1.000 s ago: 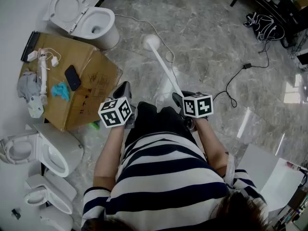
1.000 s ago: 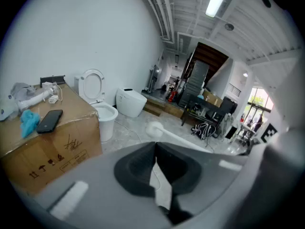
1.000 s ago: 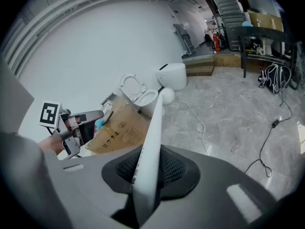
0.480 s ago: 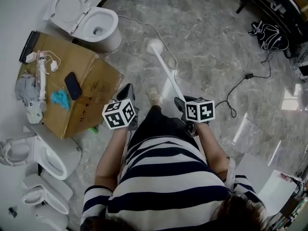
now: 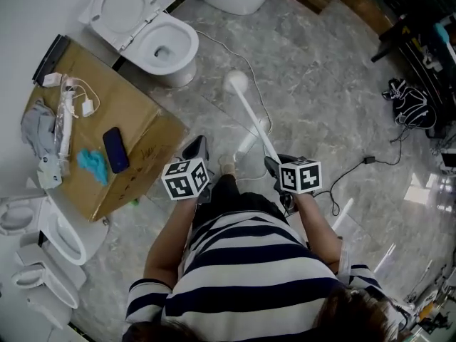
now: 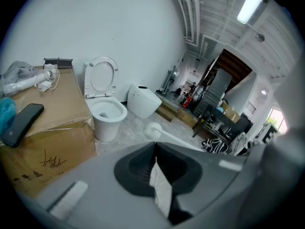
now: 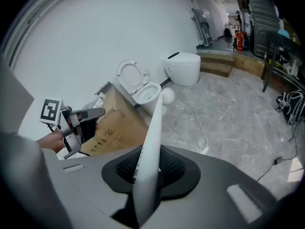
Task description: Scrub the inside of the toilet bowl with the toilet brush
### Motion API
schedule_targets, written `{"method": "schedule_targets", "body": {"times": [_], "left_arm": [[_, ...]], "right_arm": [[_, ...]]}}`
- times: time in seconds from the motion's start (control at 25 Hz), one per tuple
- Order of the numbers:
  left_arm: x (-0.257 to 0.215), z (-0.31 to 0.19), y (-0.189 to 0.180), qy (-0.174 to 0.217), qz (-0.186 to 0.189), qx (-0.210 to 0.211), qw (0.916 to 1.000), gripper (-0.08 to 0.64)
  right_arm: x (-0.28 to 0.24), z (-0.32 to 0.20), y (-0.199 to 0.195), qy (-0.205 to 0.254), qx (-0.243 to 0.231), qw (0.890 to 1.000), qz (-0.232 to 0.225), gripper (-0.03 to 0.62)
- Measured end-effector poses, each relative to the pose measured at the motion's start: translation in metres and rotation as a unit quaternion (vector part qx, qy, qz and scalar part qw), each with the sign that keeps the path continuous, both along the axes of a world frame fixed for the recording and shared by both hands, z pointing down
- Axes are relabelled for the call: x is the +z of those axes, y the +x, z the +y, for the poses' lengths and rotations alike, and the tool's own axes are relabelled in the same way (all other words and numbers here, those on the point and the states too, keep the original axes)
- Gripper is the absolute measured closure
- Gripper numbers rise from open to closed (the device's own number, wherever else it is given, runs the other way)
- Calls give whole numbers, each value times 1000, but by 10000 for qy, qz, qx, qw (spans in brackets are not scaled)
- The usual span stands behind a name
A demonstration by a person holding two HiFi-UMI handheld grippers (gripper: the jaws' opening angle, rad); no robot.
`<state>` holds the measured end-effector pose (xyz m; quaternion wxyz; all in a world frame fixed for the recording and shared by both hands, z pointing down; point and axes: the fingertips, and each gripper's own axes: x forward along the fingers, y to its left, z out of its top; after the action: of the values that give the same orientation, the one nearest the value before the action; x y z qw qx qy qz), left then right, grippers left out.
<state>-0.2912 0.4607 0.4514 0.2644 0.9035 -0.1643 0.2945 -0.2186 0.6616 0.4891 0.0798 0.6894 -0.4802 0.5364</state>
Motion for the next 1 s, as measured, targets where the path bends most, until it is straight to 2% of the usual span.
{"method": "schedule_targets", "body": {"times": [0.12, 0.28, 0.48, 0.76, 1.0], "left_arm": [[-1, -19, 20, -23, -57, -79, 9999, 560], [-3, -41, 47, 42, -90, -125, 9999, 560], [-6, -57, 66, 20, -222, -308, 9993, 560], [-12, -77, 100, 5, -227, -888, 9958, 560], [-8, -89, 139, -22, -263, -1472, 9888, 560]], "right_arm": [[-4, -27, 27, 33, -142, 9999, -71, 508], [-11, -59, 63, 158, -285, 9995, 49, 508], [-12, -76, 93, 150, -398, 9991, -23, 508], [-16, -104, 154, 167, -1101, 9938, 13, 508], [-17, -134, 203, 311, -1741, 9842, -80, 508]]}}
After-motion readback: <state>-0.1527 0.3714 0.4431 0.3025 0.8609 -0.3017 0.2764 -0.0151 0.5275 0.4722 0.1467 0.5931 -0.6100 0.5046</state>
